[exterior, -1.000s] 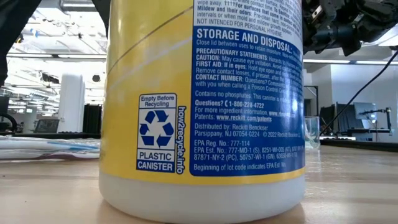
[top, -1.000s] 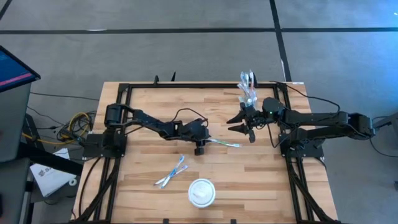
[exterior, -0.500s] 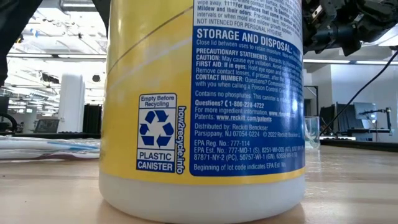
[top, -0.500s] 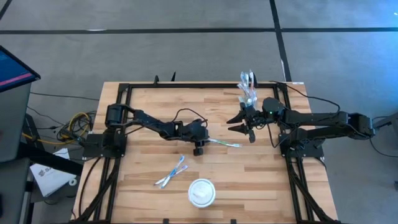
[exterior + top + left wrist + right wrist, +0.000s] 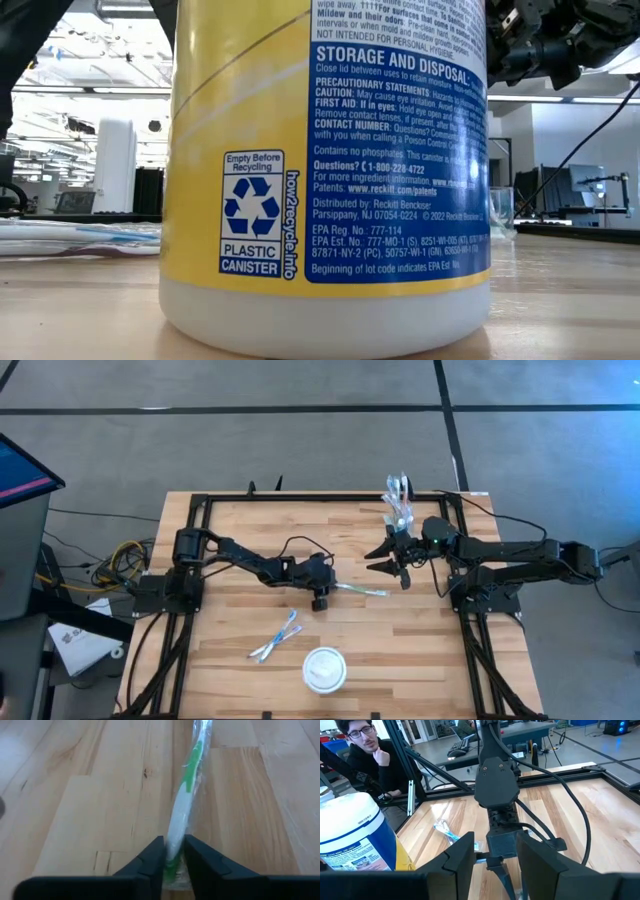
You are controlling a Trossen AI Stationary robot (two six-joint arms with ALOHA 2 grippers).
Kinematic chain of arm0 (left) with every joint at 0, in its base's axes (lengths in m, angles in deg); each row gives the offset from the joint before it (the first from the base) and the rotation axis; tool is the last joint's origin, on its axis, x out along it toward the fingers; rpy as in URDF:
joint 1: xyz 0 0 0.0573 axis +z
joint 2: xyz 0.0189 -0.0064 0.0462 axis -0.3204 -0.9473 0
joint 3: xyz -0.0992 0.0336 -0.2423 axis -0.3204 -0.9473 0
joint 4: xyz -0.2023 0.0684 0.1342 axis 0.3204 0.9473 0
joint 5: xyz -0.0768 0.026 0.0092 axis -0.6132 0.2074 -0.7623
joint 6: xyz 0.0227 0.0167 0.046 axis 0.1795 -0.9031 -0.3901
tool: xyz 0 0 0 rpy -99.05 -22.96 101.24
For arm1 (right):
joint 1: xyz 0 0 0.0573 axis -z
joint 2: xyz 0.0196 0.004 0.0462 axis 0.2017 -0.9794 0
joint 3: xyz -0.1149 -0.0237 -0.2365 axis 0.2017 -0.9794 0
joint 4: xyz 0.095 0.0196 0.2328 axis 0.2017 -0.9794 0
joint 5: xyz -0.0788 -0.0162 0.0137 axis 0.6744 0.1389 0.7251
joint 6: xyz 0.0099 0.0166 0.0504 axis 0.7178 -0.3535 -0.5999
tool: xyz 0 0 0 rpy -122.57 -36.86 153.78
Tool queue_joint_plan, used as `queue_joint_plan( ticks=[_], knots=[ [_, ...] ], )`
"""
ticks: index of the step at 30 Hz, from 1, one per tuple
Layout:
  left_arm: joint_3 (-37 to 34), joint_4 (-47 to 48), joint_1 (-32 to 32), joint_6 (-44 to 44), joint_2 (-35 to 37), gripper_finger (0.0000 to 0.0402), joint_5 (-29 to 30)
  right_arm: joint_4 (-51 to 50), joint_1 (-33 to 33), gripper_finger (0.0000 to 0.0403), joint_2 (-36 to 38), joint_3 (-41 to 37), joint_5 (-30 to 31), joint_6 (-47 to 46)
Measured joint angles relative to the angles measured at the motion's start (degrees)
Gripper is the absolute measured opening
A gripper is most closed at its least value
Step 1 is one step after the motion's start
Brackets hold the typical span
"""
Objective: Pick & Place toothbrushing station
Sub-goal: Put the green toothbrush into the transparent organizer
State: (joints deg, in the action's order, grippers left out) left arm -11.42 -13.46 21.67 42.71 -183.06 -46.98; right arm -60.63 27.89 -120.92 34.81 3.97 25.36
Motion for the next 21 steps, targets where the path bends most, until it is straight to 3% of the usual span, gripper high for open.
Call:
queue_joint_plan(
  ticks=[5, 21],
  knots=[
    [-0.1, 0.3, -0.4, 0.0, 0.2, 0.0014, 0.7, -0.2, 0.0, 0.0138, 0.0, 0.0, 0.0, 0.0],
    [-0.5, 0.7, -1.2, 5.9, 7.0, 0.0008, 7.6, -0.6, 0.0, 0.0138, 0.0, 0.0, 0.0, 0.1]
  ],
)
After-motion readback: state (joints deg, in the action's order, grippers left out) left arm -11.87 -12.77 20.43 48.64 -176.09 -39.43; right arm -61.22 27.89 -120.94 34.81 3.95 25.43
